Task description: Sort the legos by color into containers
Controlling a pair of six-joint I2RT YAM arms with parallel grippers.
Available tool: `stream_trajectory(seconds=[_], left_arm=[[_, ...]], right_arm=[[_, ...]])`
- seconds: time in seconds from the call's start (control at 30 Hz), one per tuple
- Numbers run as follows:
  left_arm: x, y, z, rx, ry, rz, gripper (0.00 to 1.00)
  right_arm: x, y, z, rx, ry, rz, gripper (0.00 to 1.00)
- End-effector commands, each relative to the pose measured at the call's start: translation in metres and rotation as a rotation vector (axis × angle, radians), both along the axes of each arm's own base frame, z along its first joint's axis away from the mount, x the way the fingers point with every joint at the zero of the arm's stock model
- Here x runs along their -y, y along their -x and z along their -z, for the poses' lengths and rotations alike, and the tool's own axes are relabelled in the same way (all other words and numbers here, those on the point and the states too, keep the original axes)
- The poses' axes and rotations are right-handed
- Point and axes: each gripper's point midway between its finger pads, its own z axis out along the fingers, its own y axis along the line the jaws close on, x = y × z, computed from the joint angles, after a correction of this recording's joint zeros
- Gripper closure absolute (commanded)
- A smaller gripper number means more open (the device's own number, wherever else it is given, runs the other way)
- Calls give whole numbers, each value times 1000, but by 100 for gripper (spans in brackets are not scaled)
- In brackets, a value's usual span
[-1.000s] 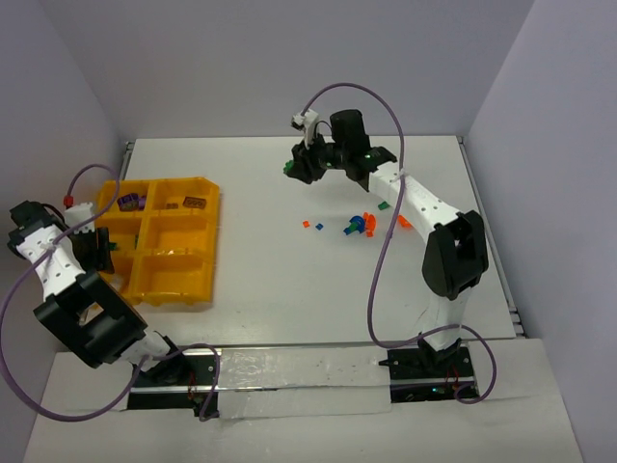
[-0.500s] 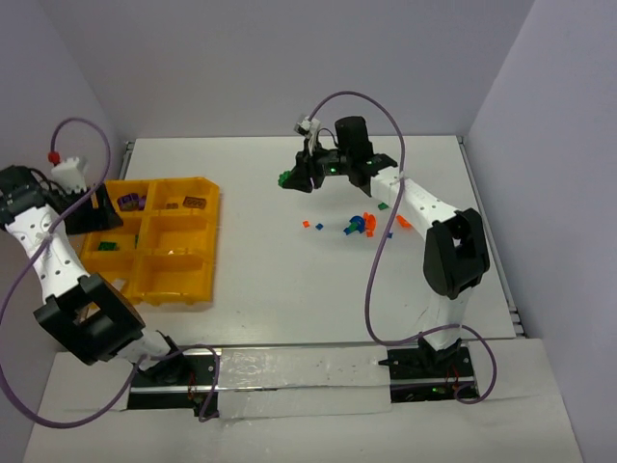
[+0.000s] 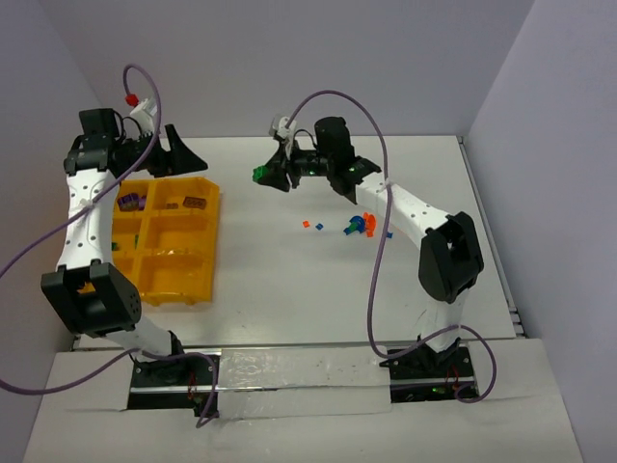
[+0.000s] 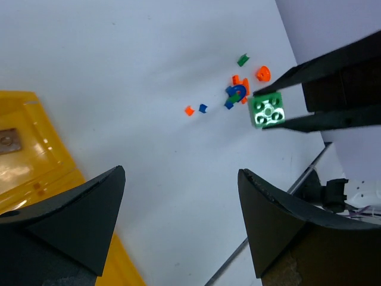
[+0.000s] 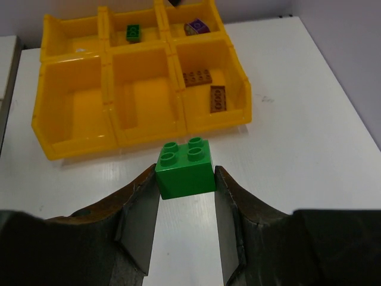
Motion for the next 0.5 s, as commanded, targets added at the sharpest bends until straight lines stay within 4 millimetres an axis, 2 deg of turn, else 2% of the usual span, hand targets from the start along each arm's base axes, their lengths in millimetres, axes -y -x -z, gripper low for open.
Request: stream_trajectory(seconds=[0.0, 0.03, 0.1, 0.17, 0.23, 0.47], left_arm=[[38, -7, -26, 69, 56, 68, 13], [38, -9, -24, 67, 56, 63, 13], [59, -5, -21, 62, 65, 114, 13], [64, -3, -19, 58, 67, 125, 12], [78, 3, -15, 47, 73, 162, 12], [94, 10, -2, 22, 57, 214, 13]], right_arm=[[-23, 12, -50, 196, -51, -21, 100], [-26, 14, -50, 198, -47, -21, 100], [-36, 21, -50, 195, -35, -21, 100], [-39, 22, -52, 195, -33, -17, 100], [-43, 23, -51, 200, -22, -1, 100], [-45, 18, -51, 206, -5, 29, 100]])
